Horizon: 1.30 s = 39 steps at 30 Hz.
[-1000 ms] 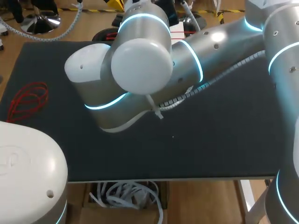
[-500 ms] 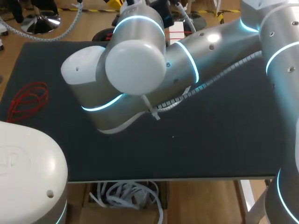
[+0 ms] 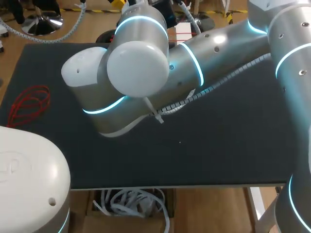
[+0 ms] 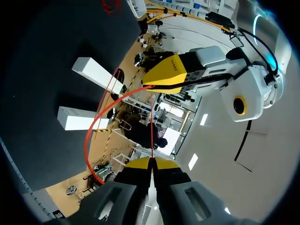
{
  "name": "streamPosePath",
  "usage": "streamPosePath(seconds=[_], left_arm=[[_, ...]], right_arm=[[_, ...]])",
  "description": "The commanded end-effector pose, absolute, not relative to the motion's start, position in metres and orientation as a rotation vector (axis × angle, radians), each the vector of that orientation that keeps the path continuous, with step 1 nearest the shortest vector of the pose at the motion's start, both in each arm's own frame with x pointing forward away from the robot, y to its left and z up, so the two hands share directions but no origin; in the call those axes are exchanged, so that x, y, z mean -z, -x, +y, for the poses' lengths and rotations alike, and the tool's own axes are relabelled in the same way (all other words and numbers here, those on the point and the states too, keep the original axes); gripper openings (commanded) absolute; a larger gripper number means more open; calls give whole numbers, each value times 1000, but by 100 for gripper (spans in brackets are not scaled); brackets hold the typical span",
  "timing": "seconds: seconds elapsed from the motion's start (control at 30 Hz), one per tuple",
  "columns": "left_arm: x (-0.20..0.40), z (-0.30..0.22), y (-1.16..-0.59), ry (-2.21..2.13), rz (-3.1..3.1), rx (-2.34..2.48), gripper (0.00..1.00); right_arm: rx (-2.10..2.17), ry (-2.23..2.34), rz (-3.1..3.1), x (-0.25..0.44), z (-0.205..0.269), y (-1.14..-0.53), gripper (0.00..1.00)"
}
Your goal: Grab the tape and strap the tape.
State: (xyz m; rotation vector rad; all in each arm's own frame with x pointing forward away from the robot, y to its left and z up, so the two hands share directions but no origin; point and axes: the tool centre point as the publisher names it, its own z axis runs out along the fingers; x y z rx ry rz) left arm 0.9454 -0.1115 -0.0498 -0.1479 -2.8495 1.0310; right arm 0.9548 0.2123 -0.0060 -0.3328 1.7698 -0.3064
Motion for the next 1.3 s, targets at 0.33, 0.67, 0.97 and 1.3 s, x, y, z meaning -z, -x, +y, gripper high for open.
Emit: streamPosePath(seconds=[0.33, 0.67, 0.97, 1.3], left_arm=[[49, -111, -945, 147, -2850, -1026, 0], [49, -111, -945, 147, -2850, -1026, 0], [49, -111, -945, 147, -2850, -1026, 0], [49, -111, -945, 147, -2850, -1026, 0]], right_arm=[[307, 343, 1776, 6, 218, -955, 0], [312, 350, 1774, 7, 219, -955, 0], [313, 350, 1767, 5, 223, -957, 0], [319, 359, 1770, 7, 224, -957, 0]])
